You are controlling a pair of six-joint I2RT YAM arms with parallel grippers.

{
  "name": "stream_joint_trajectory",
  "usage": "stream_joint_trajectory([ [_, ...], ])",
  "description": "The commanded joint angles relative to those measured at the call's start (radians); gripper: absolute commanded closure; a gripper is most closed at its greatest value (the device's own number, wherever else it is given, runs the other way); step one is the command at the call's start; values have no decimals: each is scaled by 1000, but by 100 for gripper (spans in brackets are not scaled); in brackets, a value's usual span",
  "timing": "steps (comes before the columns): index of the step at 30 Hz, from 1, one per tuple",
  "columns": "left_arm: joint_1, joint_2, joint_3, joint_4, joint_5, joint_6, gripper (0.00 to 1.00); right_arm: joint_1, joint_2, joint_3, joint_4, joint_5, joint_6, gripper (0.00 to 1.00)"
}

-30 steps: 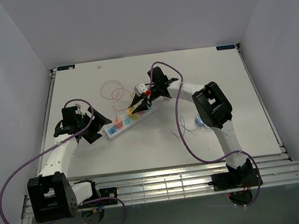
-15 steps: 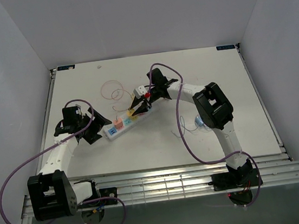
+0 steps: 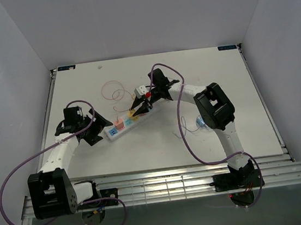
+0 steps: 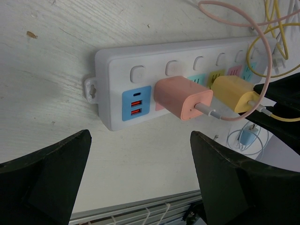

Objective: Insert the plug

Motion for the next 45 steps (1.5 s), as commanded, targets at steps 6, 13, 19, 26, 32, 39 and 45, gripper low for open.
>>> stream_joint_trajectory([
  [6,4,30,3,11,-11,-13,2,-9,6,-41,25,-65,-5,92],
  [13,4,35,7,13,-25,-16,2,-23,23,-27,93,-62,35,92],
  [19,4,55,15,14,-27,-14,2,-23,37,-11,105,-74,47,92],
  [26,3,69,9,24,-45,-20,4,-17,45,-4,142,-54,72,92],
  [32,0,93,10,36,-53,-33,8,-12,48,12,93,-43,27,92],
  [39,-26,142,26,48,-71,-37,13,-11,49,55,-109,58,-149,92],
  [45,-26,156,35,47,-80,-36,14,-9,51,70,-195,121,-226,92],
])
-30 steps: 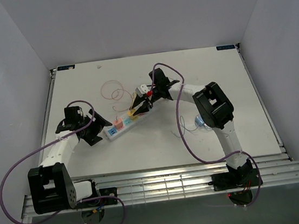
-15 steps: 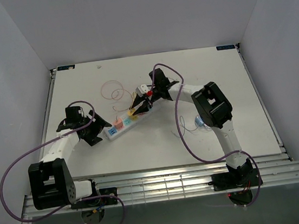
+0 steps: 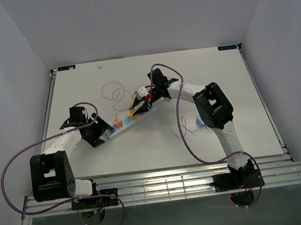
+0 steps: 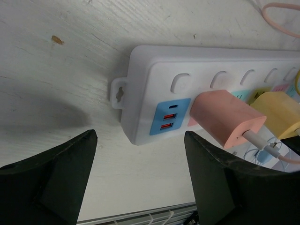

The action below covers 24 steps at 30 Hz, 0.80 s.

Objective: Insert the plug

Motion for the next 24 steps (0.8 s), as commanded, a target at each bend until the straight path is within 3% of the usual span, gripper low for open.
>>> stream_joint_trajectory([
  [1,-4,-9,34,19,-21,-1,14,0,17,21,-108,122,-94,92],
  [15,-4,-3,53,6,-51,-10,14,-17,19,37,-125,281,7,88],
  [24,-41,37,103,40,-51,-19,14,-23,8,29,-148,337,24,75],
])
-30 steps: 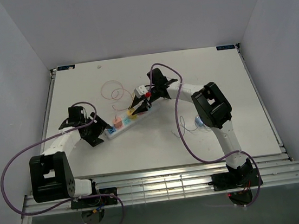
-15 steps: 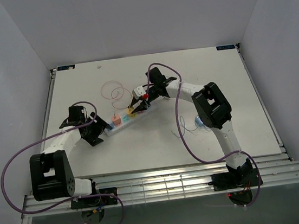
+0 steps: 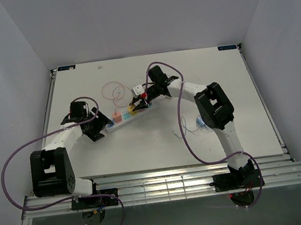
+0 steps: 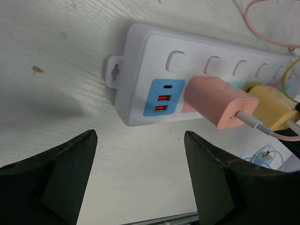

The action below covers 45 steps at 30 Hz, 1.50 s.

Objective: Insert the plug

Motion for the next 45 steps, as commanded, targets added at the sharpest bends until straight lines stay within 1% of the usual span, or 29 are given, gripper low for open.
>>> stream_joint_trajectory([
  [1,-19,6,34,35,-1,-8,14,-26,17,-11,-101,169,25,75],
  [4,-25,15,37,41,3,-9,14,-32,14,0,-96,156,38,76],
  [6,-29,18,38,41,-2,-9,14,-32,13,3,-84,159,51,82],
  [7,-30,20,40,43,-5,-9,14,-32,13,1,-73,165,62,84],
  [11,-32,31,46,43,-23,-12,14,-35,17,3,-44,228,117,88],
  [19,-32,57,68,56,-65,-25,18,-32,25,-17,-110,336,105,88],
  [23,-33,101,88,79,-70,-28,19,-23,31,-20,-113,386,91,92],
  [25,-35,123,101,84,-83,-29,20,-20,39,-16,-105,395,108,92],
  [27,-36,147,118,90,-102,-31,24,-12,46,-5,-102,409,125,92],
  [29,-36,163,138,93,-126,-31,26,-7,49,1,-96,415,124,92],
  [33,-36,179,147,115,-131,-32,29,-3,54,1,-108,435,110,92],
  [36,-36,170,154,132,-128,-32,29,-1,54,0,-125,439,90,92],
  [39,-36,166,161,155,-158,-34,28,-1,52,-2,-134,432,82,92],
  [42,-36,221,209,152,-149,-32,28,-1,52,-2,-142,430,75,92],
  [45,-36,290,236,158,-152,-26,32,-1,51,-2,-142,436,76,92],
])
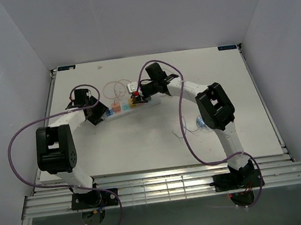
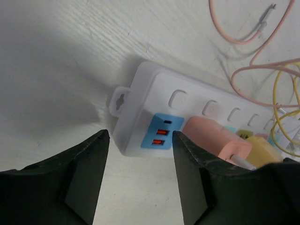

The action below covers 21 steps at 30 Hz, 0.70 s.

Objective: Insert the plug

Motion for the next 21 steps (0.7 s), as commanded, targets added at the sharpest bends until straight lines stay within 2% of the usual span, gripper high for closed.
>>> stream_joint_trajectory([
  [1,-3,57,43,24,-4,7,34,-9,68,-32,-163,156,-2,92],
  [5,-16,118,56,25,11,19,48,-9,70,-26,-163,174,21,92],
  [10,-23,144,40,24,19,22,71,-8,73,-7,-154,231,142,92],
  [14,-26,129,25,22,11,25,75,-3,79,-24,-145,339,167,92],
  [21,-28,141,30,19,14,31,77,-9,94,-38,-110,410,178,92],
])
